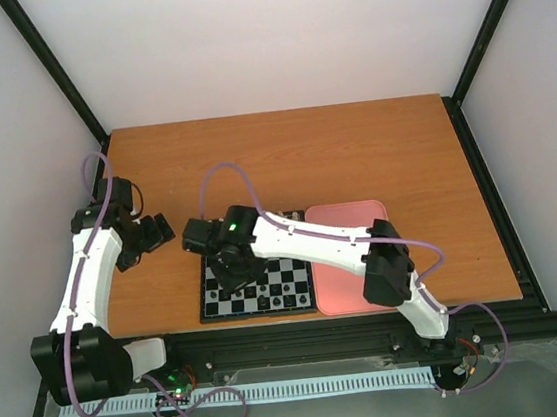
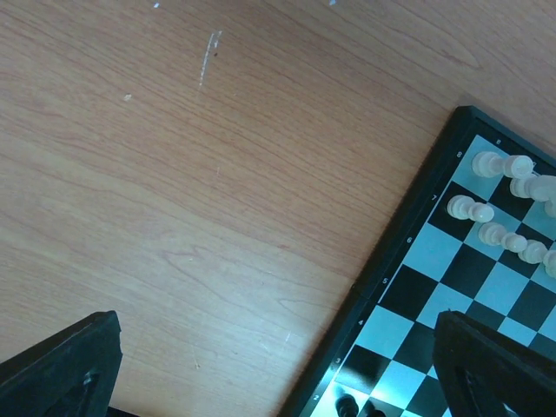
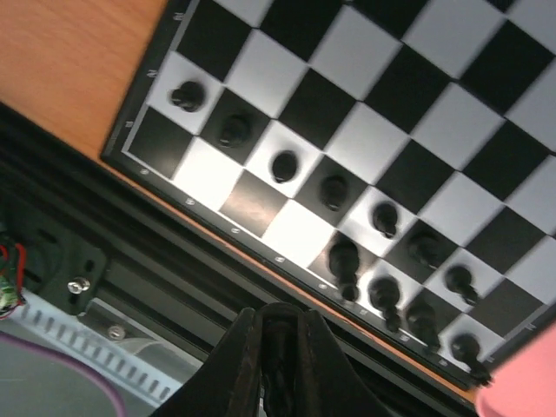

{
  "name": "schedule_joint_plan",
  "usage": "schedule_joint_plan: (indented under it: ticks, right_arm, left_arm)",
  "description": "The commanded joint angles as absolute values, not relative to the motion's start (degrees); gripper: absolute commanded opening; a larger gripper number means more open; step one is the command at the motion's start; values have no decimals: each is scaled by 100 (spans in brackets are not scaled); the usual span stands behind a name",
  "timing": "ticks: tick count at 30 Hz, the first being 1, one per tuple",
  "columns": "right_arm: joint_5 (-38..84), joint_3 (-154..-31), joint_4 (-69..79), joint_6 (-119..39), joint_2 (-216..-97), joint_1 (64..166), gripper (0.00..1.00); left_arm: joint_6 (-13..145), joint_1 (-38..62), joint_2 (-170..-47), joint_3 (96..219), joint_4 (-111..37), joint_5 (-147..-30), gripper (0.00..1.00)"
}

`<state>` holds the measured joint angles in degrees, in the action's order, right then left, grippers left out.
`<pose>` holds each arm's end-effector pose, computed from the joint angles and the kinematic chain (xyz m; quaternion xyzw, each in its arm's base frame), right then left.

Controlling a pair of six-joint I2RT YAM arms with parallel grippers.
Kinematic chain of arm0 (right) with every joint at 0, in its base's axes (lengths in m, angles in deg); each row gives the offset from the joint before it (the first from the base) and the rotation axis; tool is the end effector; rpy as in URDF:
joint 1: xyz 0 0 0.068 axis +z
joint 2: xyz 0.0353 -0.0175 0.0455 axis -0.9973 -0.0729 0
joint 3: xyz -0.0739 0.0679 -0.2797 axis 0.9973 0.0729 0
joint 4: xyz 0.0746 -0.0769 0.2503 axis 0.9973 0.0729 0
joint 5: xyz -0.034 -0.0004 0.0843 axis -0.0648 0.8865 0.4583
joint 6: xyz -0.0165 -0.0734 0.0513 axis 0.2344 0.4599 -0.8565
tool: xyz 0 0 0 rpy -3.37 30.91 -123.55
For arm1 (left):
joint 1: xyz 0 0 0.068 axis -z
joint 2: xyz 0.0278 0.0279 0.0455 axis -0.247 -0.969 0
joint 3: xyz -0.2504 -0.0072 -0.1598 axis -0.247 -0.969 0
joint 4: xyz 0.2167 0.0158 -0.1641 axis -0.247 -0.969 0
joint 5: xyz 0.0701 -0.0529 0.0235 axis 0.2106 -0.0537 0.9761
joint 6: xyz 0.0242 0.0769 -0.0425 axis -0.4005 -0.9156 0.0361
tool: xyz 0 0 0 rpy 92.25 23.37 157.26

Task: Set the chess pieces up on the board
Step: Place the chess piece on the chessboard.

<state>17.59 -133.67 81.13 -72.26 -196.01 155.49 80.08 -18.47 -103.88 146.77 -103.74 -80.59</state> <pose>0.1543 0.4251 0.2522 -0.2629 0.9613 0.0762 0.0321 0.2292 0.0164 0.2566 -0.2561 0.9558 -0.0283 0.1416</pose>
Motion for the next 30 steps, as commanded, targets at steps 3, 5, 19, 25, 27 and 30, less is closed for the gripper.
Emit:
schedule_joint_plan:
  ticks: [3, 5, 19, 25, 27, 30]
  right_arm:
    - [1901, -14289, 8289, -7161, -20290, 15972, 8]
    - [1963, -14395, 8271, -7164, -20440, 16052, 8]
    - [2037, -14577, 7872, -7179, -21075, 16141, 9]
    - [2046, -14563, 7795, -7193, -21237, 16026, 9]
    - [2061, -14535, 7754, -7189, -21258, 15974, 9]
    - [2110, -14537, 7691, -7157, -21319, 15916, 9]
  left_arm:
    - [8206, -1826, -10083, 14508, -10604, -7753, 100]
    - [8226, -1824, -9986, 14412, -10603, -7708, 100]
    - [8514, -2302, -9727, 13983, -10687, -7347, 100]
    - [8605, -2428, -9786, 14008, -10625, -7446, 100]
    - [8606, -2440, -9806, 14008, -10626, -7470, 100]
    - [8613, -2439, -9777, 14011, -10603, -7523, 100]
